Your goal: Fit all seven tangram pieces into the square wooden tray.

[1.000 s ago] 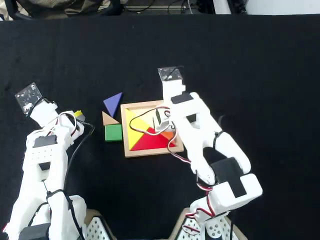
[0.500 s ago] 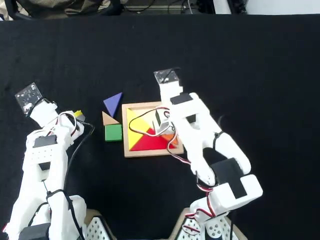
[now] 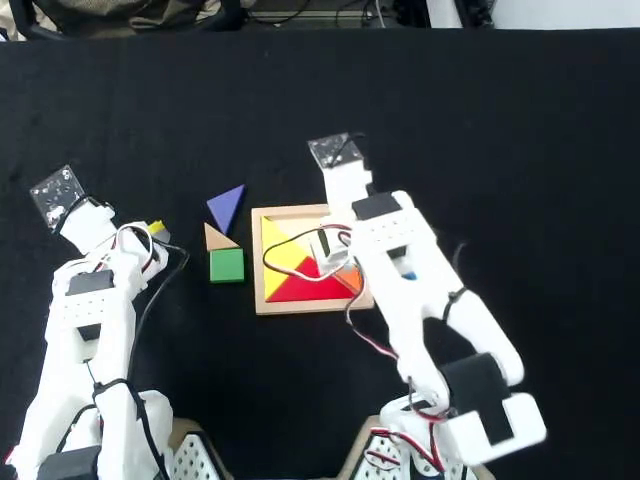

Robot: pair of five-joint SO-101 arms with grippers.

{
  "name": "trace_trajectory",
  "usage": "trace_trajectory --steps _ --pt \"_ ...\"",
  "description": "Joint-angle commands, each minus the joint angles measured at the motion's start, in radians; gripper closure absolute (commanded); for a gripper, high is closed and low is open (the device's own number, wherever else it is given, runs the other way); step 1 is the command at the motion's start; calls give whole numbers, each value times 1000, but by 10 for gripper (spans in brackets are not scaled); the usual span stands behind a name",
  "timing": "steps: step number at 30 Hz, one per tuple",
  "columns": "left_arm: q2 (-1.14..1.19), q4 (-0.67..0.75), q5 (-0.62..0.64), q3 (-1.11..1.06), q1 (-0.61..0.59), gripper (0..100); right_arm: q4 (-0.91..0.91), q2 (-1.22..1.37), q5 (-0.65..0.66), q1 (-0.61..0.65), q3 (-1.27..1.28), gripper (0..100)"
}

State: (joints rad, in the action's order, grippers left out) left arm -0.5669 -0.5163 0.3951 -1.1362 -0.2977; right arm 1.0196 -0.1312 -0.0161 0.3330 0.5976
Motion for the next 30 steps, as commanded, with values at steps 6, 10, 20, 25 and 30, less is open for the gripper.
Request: trace_trajectory --steps 6,10,20,25,30 --pt "-5 15 2 7 10 770 -273 50 153 0 8 989" --pt "-5 17 2 7 10 770 -273 150 155 -3 -51 985" --pt "-5 17 2 7 10 770 -272 214 155 -5 -82 985" --pt "-5 17 2 7 10 770 -199 213 157 -49 -79 985" --pt "-5 17 2 8 10 770 -124 213 157 -49 -82 985"
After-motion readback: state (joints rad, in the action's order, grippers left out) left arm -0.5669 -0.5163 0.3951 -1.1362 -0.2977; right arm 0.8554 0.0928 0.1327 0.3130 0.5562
